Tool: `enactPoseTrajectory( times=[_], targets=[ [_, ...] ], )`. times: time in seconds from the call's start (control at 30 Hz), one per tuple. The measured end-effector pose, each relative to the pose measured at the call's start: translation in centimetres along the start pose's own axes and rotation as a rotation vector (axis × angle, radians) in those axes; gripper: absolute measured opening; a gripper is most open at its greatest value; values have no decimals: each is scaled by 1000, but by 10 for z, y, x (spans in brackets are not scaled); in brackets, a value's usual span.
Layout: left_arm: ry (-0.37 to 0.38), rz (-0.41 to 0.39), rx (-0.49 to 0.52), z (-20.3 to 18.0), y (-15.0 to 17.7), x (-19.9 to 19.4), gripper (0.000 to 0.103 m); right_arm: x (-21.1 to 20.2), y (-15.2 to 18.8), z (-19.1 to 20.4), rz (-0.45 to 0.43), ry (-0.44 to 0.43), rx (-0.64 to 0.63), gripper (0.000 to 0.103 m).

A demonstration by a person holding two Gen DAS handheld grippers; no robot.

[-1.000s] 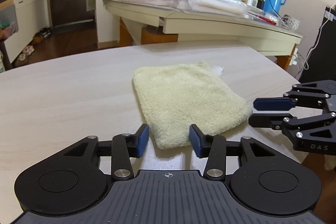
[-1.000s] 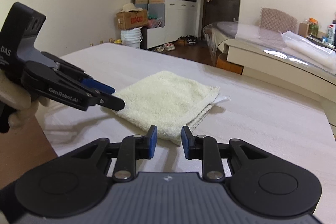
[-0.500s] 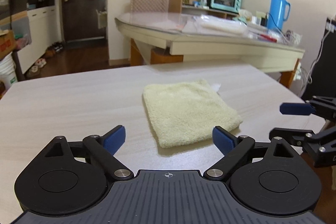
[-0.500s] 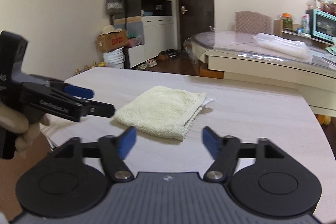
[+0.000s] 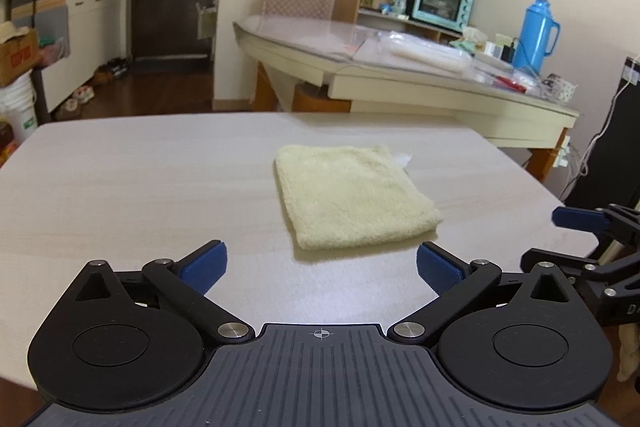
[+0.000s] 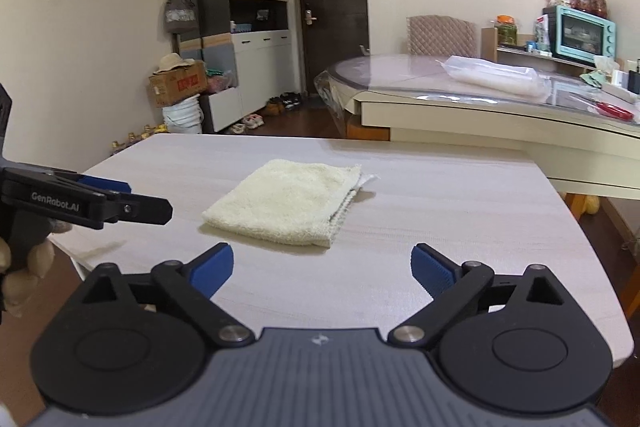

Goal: Fold towel

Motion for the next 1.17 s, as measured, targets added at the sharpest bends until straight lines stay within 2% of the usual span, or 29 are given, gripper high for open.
enactPoseTrajectory(
  times=[0.07, 0.2, 0.6, 1.1, 1.17],
  targets=[
    [-20, 6, 8, -3, 1, -1, 103, -2, 1, -2, 4, 14, 4, 97],
    [7, 15, -15, -5, 3, -1, 103, -2, 5, -5, 21, 30, 11, 97],
    [-36, 28, -58, 3, 7, 8, 103, -1, 5, -3, 23, 42, 1, 97],
    [-36, -10, -1, -6, 2, 0, 103, 4, 1, 6, 32, 18, -16, 97],
    [-17, -5, -4, -7, 3, 0, 103, 5, 2, 6, 34, 18, -18, 97]
  ],
)
Point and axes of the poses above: each gripper's, at about its wrist camera, not at the fingertips, and x roughly the way its jaws point, z to its left, y to its underside, the point moved 6 cm from there along x, roughly the way its jaws point, and after that the axes turned 6 degrees about -z, right-handed, at the moved point
